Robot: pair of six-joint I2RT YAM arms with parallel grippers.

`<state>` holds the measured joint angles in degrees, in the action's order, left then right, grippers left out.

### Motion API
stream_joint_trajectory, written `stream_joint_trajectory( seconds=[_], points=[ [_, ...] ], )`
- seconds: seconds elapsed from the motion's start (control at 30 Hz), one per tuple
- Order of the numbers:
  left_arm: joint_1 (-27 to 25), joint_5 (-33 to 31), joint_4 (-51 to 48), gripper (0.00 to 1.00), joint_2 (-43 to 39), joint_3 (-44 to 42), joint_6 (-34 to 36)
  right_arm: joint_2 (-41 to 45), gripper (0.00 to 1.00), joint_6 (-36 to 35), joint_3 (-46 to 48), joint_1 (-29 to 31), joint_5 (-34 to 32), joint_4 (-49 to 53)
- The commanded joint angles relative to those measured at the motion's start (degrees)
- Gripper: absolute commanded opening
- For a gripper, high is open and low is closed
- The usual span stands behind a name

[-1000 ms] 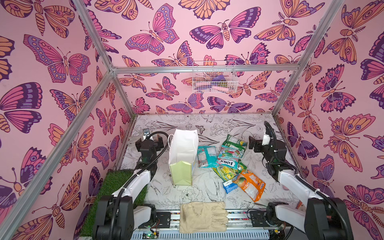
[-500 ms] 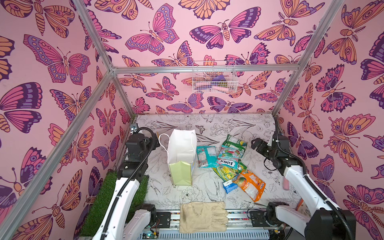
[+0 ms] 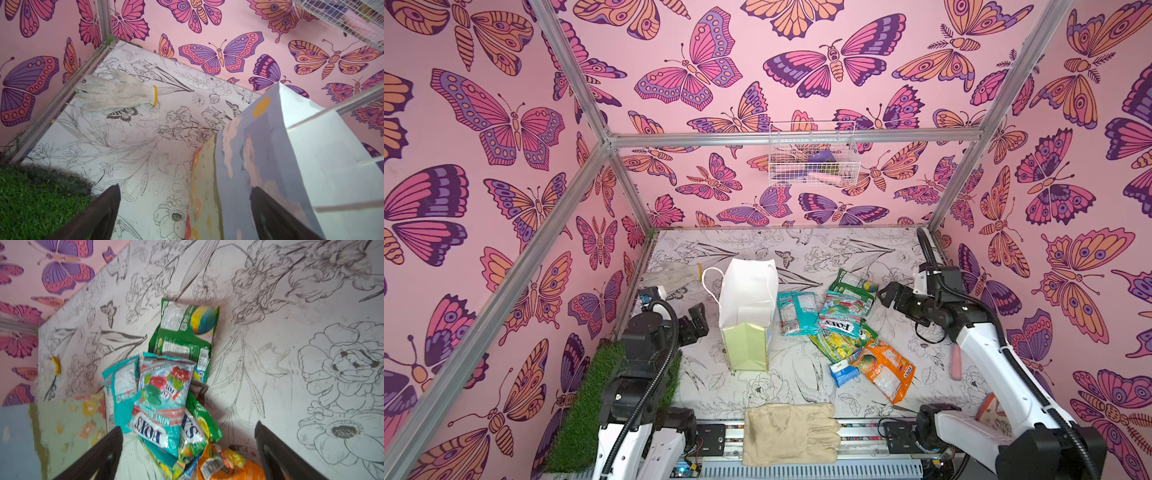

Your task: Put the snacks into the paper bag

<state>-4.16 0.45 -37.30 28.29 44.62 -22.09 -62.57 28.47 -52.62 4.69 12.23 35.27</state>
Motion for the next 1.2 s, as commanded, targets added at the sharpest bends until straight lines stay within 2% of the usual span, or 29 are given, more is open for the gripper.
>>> stream_joint_trajectory(
  seconds=[0.0, 0.07, 0.13, 0.37, 0.77, 1.17],
  points=[
    [-0.1, 3.3, -3.7, 0.98, -3.8, -1.6, -2.0, -0.5, 0.99, -2.2, -5.2, 4.3, -2.6, 9.9],
    [-0.1, 3.3, -5.1, 0.98, -5.7, -1.4, -2.0, 0.6, 0.99, -0.6, -6.2, 6.4, -6.9, 12.7],
    [-0.1, 4.6, -6.5, 0.99, -6.8, -0.3, -0.2, 2.6, 0.99, 1.2, -6.7, 7.0, -8.5, 14.8],
    [-0.4, 6.1, -7.3, 0.99, -7.7, -0.4, 0.7, 8.1, 0.99, 1.9, -6.7, 7.3, 1.7, 16.4],
    [-2.2, 4.9, -6.2, 0.99, -8.4, -1.5, -1.2, 10.5, 0.99, 1.8, -8.1, 7.5, 1.1, 21.1],
    [-3.7, 5.6, -5.0, 1.0, -8.7, -2.2, -1.9, 7.6, 0.99, 0.1, 1.7, 7.5, 1.3, 14.6]
  ],
)
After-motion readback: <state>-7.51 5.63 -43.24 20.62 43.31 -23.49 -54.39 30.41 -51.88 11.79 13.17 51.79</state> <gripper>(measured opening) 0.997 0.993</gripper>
